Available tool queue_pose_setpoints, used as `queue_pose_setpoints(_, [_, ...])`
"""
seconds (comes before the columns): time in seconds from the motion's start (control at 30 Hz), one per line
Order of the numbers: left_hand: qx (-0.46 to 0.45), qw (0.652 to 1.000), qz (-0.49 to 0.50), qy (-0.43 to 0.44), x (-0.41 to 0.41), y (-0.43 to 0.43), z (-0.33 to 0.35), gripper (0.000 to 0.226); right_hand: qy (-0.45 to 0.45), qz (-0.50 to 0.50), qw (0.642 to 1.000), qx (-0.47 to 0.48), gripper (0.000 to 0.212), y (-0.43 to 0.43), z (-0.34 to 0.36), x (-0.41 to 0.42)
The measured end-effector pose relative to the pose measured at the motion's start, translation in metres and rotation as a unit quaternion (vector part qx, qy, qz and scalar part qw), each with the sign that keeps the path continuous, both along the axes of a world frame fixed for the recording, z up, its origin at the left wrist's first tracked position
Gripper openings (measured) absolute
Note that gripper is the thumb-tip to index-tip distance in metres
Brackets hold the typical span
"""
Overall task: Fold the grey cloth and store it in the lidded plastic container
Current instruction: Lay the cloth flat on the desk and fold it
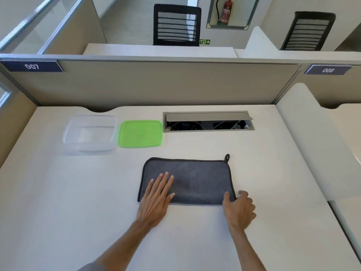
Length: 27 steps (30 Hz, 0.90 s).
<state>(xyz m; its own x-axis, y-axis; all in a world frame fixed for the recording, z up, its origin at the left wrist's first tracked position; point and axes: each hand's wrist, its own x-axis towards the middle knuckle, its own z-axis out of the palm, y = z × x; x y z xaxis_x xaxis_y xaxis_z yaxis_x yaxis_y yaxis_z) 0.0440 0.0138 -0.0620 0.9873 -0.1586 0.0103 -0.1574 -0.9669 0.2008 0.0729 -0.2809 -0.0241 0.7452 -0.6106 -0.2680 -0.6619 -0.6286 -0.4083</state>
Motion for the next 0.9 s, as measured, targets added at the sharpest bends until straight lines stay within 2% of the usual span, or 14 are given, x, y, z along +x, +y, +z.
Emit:
queue_pose_setpoints(0.13, [-0.006,0.998,-0.053,0.012,-0.009,-0.014,0.002,0.062,0.055,-0.049,0.995,0.068,0.063,-0.008,0.006,0.005])
queue_pose_setpoints(0.2, [0.003,0.996,-0.086,0.031,-0.012,-0.018,0.002,0.062,0.062,-0.073,0.987,0.131,0.055,-0.011,0.01,0.009])
queue_pose_setpoints(0.33, [0.023,0.987,-0.133,0.086,-0.013,-0.017,0.003,0.065,0.002,-0.101,0.964,0.245,0.031,-0.012,0.016,0.012])
queue_pose_setpoints(0.47, [0.045,0.981,-0.154,0.109,-0.013,-0.018,0.007,0.071,-0.063,-0.101,0.953,0.28,0.022,-0.001,0.025,0.01])
queue_pose_setpoints(0.6, [0.035,0.978,-0.166,0.122,-0.012,-0.018,0.013,0.073,-0.119,-0.061,0.943,0.303,0.013,0.02,0.041,0.009])
queue_pose_setpoints(0.7, [-0.07,0.986,-0.103,0.114,-0.001,-0.018,0.027,0.066,-0.154,0.0,0.955,0.254,0.015,0.045,0.055,0.01])
queue_pose_setpoints(0.77, [-0.225,0.97,0.007,0.095,0.013,-0.021,0.046,0.064,-0.177,0.056,0.962,0.202,0.018,0.063,0.061,0.009])
queue_pose_setpoints(0.83, [-0.373,0.913,0.124,0.111,0.03,-0.021,0.068,0.065,-0.195,0.107,0.962,0.158,0.022,0.081,0.065,0.008])
queue_pose_setpoints(0.9, [-0.488,0.843,0.174,0.147,0.049,-0.021,0.087,0.057,-0.207,0.148,0.959,0.124,0.029,0.098,0.067,0.006])
